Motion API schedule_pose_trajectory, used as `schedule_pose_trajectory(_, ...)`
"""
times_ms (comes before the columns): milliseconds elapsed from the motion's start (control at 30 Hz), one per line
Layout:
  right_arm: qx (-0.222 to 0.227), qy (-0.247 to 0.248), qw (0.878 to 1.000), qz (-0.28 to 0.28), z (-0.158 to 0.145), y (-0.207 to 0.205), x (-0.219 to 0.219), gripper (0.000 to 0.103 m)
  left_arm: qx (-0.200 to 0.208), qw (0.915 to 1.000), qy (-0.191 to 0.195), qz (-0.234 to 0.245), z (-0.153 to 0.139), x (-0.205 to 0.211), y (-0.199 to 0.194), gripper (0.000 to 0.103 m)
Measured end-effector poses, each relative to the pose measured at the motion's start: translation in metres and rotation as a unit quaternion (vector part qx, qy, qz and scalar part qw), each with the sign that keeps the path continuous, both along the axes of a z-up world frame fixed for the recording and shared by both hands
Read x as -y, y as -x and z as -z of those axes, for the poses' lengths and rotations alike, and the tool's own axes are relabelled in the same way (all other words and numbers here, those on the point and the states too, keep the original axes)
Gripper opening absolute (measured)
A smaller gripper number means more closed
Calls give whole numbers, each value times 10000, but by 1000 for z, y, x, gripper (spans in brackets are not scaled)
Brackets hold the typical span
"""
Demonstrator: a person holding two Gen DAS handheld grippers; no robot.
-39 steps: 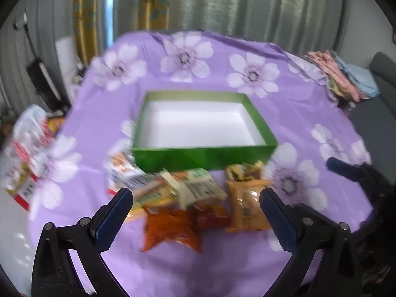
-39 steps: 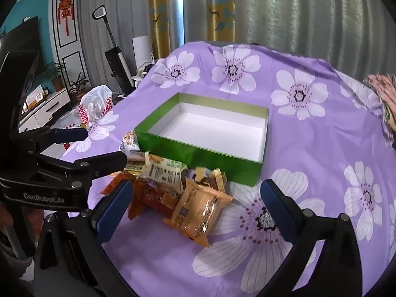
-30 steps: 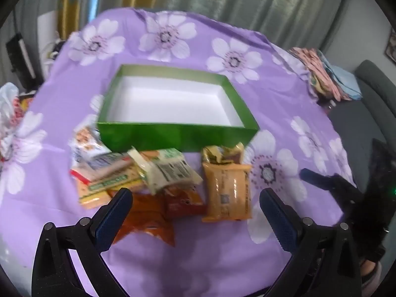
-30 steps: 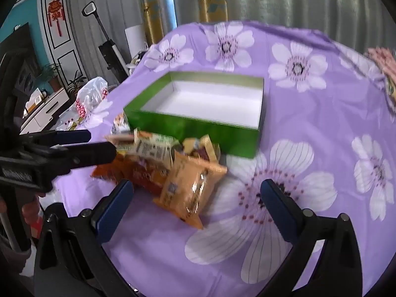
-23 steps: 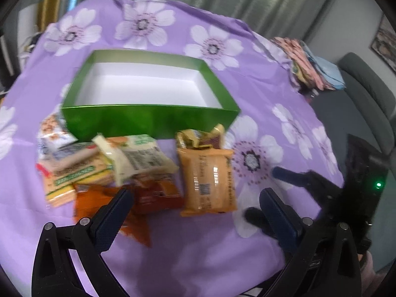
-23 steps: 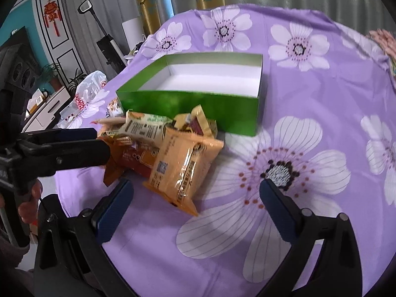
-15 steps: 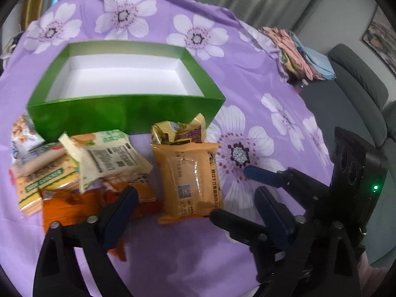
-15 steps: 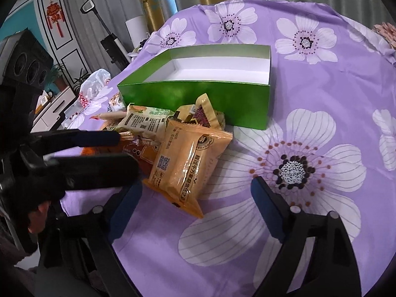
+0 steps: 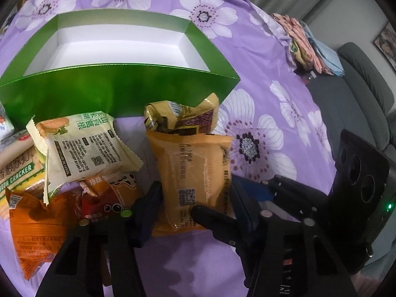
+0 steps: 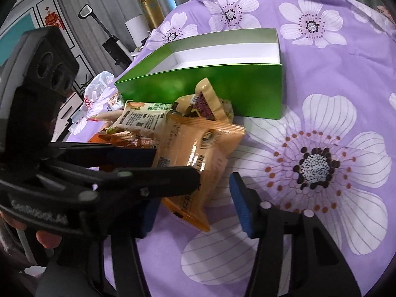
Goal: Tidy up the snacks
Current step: 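Reach the right gripper to the orange-yellow bread packet and grasp it, then lift the bread packet with the right gripper over the green box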
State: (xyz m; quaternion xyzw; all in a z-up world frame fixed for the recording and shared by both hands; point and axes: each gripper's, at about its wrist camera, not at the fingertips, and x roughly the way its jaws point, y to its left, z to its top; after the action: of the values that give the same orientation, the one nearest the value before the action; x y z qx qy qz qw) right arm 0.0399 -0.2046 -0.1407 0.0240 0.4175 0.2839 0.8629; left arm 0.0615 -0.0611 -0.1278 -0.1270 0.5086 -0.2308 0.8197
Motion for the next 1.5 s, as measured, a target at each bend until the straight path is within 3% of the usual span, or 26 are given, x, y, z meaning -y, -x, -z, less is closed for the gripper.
schedule_pose_trajectory(200,0,81,9999,-116,1,4,-2,47,26,10000,-43,-41,0,-2,1,50)
schedule_pose_trajectory(467,74,137,9997,-161,-12,14,0,39,407,9989,-215,-87,-21,0,12,50)
schedule_pose_trajectory(833,681,71,9976,-142,-55,16,-4,36,1061,9940,-216,-165,-64,-1,12,50)
schedule_pose_trajectory(1167,1273,16,9918,-145,-90,-6,-13,36,1562,9872,-177,-254,-97,-10,-13,50)
schedule_pose_trajectory(1500,1425,144,9895,-200,-95,-62,-32,36,1468,9881,-122,-436,-96,-30,-71,50)
